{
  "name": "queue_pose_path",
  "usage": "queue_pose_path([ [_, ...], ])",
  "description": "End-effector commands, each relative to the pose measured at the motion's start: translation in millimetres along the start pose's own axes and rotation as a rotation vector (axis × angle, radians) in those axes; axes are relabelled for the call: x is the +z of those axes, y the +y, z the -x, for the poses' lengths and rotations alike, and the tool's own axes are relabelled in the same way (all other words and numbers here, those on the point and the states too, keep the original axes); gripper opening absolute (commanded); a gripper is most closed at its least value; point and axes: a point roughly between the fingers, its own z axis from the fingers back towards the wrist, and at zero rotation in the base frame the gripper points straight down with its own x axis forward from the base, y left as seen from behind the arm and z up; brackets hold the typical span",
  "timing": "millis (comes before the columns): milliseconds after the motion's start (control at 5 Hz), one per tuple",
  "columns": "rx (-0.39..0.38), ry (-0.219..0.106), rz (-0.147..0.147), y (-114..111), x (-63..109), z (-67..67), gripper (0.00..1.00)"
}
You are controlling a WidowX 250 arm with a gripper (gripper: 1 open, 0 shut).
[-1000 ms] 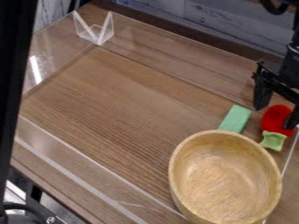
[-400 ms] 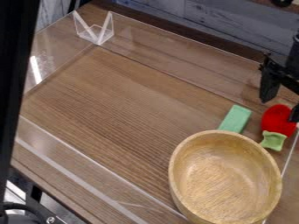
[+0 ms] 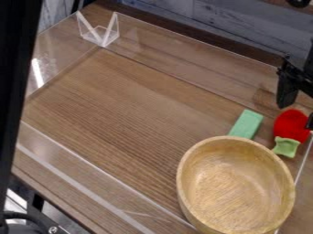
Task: Move the red object to the left side of the table
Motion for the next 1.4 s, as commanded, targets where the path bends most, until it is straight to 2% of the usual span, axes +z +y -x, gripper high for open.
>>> queue_pose_path([
  [0,0.004,-0.065,0.002,1.1,16.1,-1.3,1.0],
  [400,-0.099,-0.065,0.011,6.5,3.7,-5.8,1.0],
  [600,-0.031,-0.069,0.008,3.9,4.3,-0.6,0.0],
  [800,-0.02,-0.118,-0.019,9.2,39.4,-0.1,0.0],
  [1000,0.023,-0.183,-0.079,20.6,83.7,7.1,0.0],
  [1200,0.101,-0.225,-0.108,34.0,109.8,21.8,0.0],
])
